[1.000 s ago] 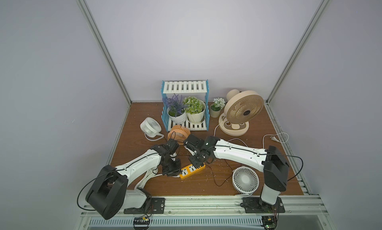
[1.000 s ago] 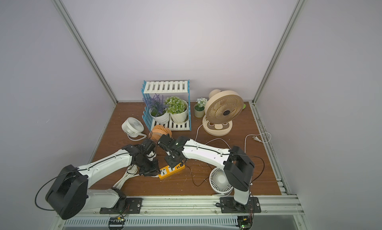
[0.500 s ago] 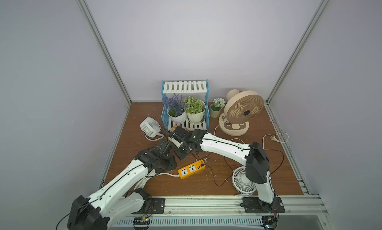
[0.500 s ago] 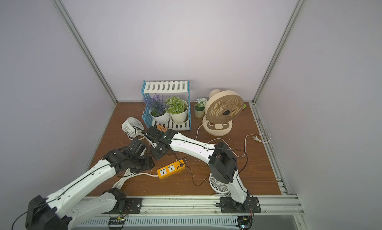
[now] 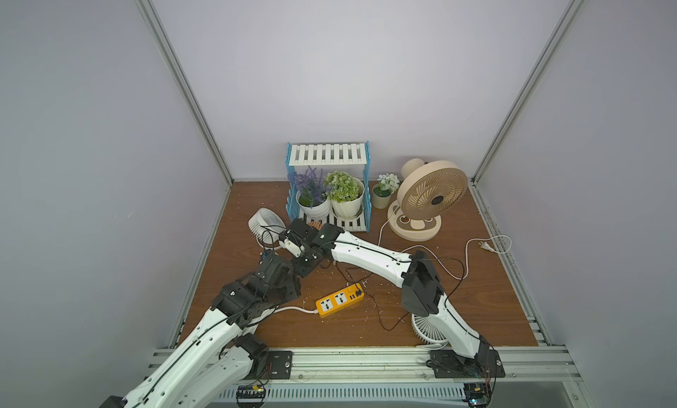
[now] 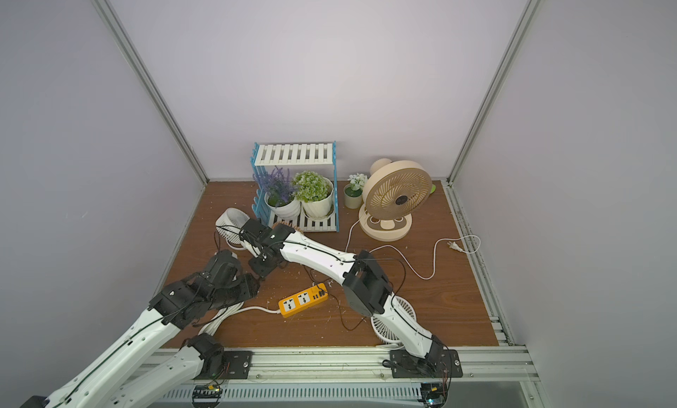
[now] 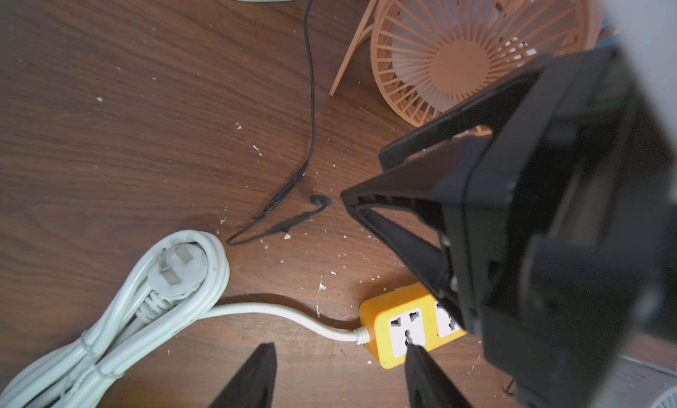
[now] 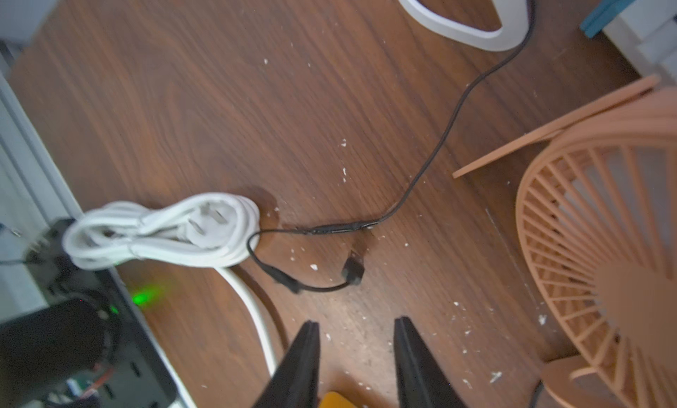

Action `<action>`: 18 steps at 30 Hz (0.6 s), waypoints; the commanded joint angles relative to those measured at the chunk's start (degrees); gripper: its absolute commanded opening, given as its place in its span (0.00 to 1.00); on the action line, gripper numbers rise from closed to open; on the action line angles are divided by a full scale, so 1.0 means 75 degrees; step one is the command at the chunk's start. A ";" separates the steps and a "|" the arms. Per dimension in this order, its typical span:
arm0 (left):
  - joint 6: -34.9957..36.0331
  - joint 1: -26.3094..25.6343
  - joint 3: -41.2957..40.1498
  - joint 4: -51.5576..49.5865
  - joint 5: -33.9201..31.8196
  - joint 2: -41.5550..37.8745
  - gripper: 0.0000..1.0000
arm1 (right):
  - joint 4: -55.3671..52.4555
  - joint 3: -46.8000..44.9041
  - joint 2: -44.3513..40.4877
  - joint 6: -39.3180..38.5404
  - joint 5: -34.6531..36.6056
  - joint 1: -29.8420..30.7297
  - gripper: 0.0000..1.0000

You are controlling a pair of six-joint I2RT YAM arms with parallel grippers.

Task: Unplug the desk fan from the power strip
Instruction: Place the plug at the center of the board.

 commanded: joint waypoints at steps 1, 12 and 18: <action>0.0127 -0.0044 0.0164 -0.0172 -0.0287 -0.0036 0.61 | -0.0455 0.0505 -0.0224 -0.0195 0.0046 -0.0058 0.49; 0.2517 -0.0060 0.0456 0.1271 0.0852 0.0306 0.78 | -0.0315 -0.1459 -0.2591 0.0007 0.0366 -0.0328 0.61; 0.3626 -0.0192 0.0541 0.2265 0.1917 0.1034 0.81 | 0.0181 -0.3529 -0.4302 0.0636 0.0805 -0.0765 0.58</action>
